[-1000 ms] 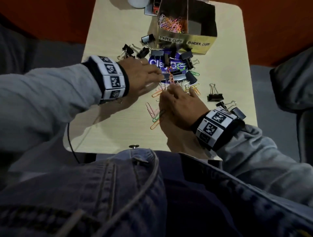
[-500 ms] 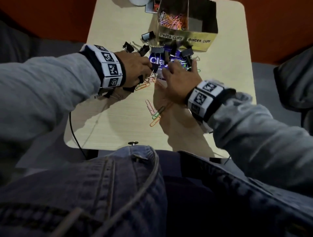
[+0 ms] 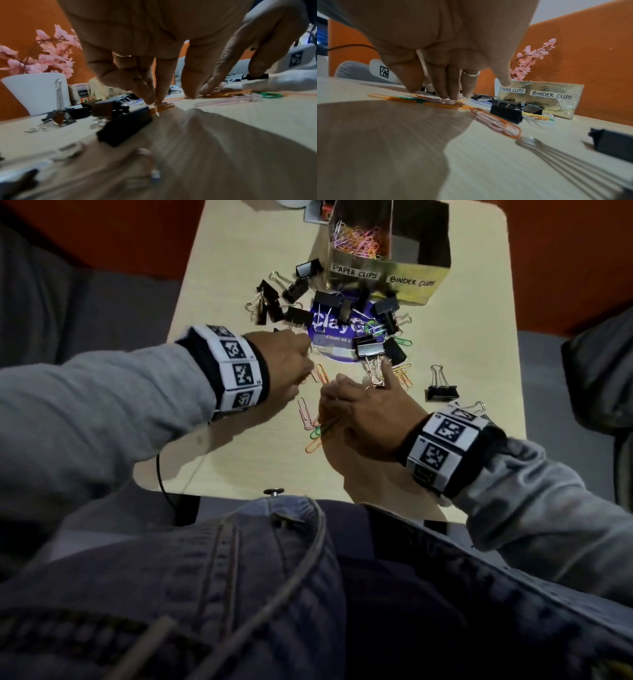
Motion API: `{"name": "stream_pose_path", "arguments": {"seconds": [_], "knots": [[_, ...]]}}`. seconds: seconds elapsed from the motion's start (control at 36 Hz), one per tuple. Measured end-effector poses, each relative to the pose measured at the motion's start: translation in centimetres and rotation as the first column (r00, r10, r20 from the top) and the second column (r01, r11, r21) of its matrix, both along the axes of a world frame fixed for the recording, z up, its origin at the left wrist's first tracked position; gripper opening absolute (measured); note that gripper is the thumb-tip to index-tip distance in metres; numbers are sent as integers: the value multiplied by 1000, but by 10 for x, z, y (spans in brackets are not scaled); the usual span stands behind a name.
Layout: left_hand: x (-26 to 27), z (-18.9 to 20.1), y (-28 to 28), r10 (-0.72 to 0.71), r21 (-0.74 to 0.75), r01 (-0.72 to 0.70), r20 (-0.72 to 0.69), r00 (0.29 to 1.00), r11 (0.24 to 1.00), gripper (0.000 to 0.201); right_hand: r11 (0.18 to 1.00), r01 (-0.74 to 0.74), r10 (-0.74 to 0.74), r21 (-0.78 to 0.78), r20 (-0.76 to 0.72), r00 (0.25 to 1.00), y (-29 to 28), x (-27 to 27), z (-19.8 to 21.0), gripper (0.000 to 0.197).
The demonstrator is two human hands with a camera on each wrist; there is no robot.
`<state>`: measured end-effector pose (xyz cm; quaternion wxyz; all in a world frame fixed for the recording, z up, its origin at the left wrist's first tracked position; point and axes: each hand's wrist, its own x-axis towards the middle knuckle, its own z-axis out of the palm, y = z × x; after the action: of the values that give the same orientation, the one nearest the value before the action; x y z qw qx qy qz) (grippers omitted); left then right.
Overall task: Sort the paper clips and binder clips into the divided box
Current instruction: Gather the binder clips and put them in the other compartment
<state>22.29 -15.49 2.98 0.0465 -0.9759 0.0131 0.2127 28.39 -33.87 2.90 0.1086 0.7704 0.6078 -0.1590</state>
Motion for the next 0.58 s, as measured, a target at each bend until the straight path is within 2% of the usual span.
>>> {"name": "stream_pose_path", "arguments": {"seconds": [0.17, 0.19, 0.31, 0.36, 0.47, 0.58], "knots": [[-12, -10, -13, -29, -79, 31, 33, 999, 996, 41, 997, 45, -41, 56, -62, 997, -33, -12, 4, 66], [-12, -8, -14, -17, -102, 19, 19, 1000, 995, 48, 998, 38, -36, 41, -68, 997, -40, -15, 4, 67], [-16, -1, -20, 77, -116, -85, -70, 995, 990, 92, 995, 14, -24, -97, -102, 994, -57, -29, 1, 68], [-21, -4, -24, 82, -85, -90, -86, 993, 992, 91, 995, 26, -39, -101, -125, 991, -55, -31, -3, 69], [-27, -6, -33, 34, -102, -40, -59, 998, 994, 74, 998, 35, -42, -56, -121, 992, -37, -28, -1, 66], [-39, -7, -35, 95, -53, -95, 5, 995, 994, 81, 992, 127, -126, 13, -81, 989, -37, -22, 5, 58]]}}
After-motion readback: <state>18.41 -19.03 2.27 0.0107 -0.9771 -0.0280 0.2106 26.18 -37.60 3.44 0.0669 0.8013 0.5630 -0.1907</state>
